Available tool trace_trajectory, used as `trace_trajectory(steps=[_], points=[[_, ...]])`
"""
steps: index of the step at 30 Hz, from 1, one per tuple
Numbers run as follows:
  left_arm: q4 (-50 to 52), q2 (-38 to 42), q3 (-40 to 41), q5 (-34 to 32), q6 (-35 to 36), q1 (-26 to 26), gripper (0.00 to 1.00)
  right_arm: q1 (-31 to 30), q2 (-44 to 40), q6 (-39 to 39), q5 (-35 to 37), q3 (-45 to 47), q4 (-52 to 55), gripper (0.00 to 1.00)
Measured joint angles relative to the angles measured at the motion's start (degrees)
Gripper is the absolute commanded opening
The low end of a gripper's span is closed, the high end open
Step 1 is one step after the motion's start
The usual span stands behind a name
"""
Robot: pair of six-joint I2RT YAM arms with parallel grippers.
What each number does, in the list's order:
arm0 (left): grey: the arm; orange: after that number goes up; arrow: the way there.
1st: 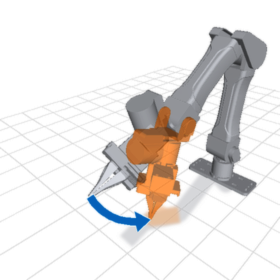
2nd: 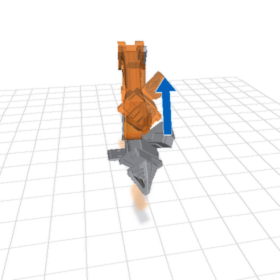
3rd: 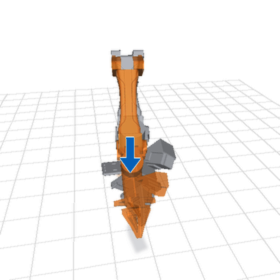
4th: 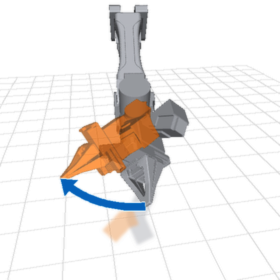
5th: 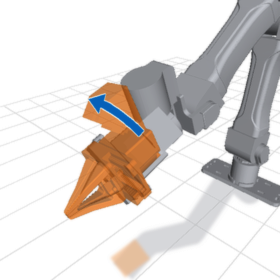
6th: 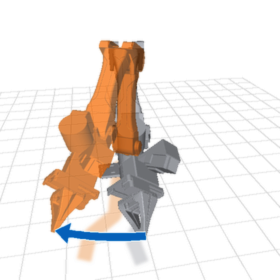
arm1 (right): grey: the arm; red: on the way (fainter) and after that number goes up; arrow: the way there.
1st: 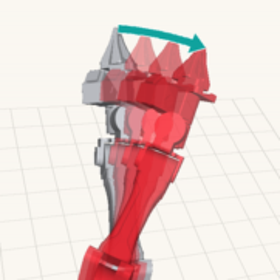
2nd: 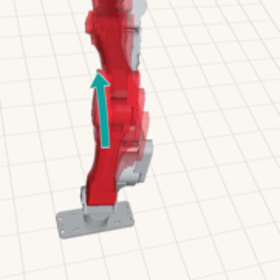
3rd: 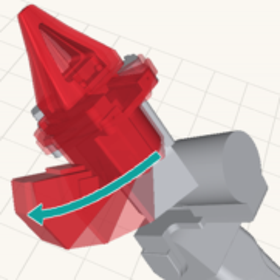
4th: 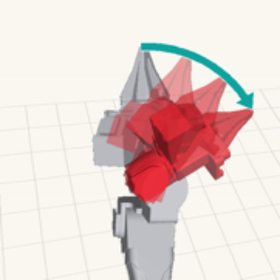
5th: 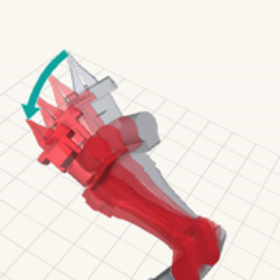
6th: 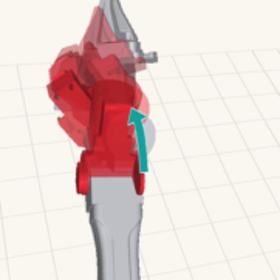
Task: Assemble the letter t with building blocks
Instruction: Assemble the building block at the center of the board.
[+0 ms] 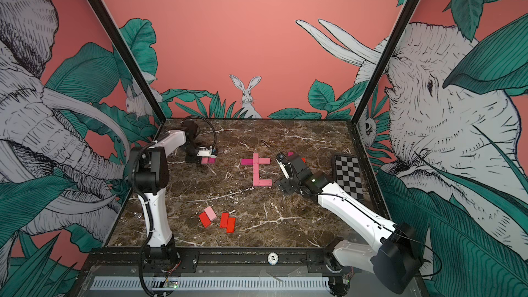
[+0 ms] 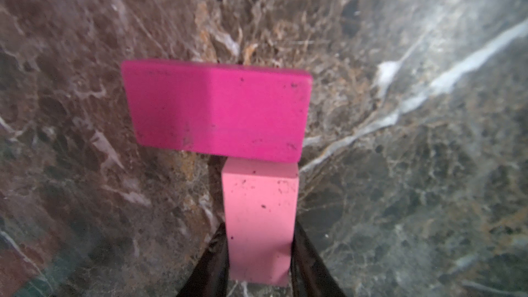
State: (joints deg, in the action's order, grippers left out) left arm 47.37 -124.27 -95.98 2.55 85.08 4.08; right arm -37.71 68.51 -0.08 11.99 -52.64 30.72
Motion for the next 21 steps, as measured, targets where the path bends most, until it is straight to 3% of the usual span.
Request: trace_trajectory(steps=[21], points=[[0.0, 0.0, 0.0, 0.0, 0.1, 0.5, 0.37, 0.0, 0.0, 0.0, -0.2, 0.0, 0.0, 0.90]])
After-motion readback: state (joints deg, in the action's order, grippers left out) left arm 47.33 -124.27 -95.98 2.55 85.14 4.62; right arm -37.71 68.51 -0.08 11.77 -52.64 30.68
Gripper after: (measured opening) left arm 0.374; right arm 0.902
